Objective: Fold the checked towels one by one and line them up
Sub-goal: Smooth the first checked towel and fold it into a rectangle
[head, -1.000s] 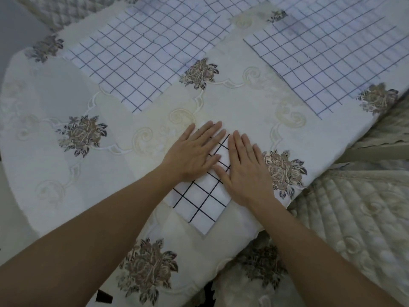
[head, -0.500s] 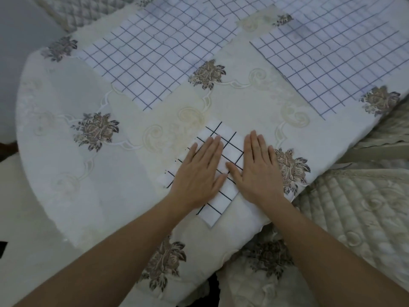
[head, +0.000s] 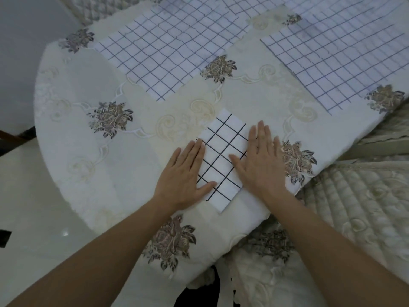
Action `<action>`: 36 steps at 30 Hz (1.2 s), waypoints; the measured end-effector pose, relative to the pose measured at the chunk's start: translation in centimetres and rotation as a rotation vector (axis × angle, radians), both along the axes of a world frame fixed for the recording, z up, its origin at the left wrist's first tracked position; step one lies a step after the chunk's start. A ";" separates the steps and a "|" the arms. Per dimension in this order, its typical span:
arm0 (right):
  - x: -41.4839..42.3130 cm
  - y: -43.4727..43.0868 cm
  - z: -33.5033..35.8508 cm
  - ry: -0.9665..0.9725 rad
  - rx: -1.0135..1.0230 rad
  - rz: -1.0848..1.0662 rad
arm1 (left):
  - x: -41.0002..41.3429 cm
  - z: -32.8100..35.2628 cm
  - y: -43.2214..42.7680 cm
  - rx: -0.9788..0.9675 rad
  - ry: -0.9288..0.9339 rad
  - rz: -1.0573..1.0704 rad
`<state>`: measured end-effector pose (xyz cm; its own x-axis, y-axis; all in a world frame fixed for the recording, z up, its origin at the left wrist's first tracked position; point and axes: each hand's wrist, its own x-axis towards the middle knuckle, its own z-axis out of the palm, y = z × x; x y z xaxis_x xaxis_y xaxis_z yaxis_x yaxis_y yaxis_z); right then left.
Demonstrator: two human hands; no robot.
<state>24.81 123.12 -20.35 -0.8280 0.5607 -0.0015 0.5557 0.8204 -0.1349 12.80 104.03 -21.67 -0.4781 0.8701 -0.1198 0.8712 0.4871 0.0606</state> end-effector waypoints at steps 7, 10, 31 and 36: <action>0.6 -8.0 -1.9 0.046 -0.097 0.067 | 0.0 -0.4 -0.1 0.030 -0.009 -0.004; 2.1 -7.6 -2.0 -0.016 -0.080 0.131 | -0.2 -0.2 -0.1 0.042 -0.002 -0.024; -5.0 5.3 -2.1 -0.110 -0.041 0.393 | 3.1 -0.9 3.9 0.107 0.002 0.175; -5.2 5.9 -1.7 -0.092 -0.041 0.344 | 2.7 -0.8 3.2 0.109 0.003 0.222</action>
<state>19.56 129.05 -22.02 -0.9636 0.2473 -0.1018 0.2596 0.9564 -0.1341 15.54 107.20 -22.47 -0.6594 0.7512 -0.0292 0.7437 0.6575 0.1209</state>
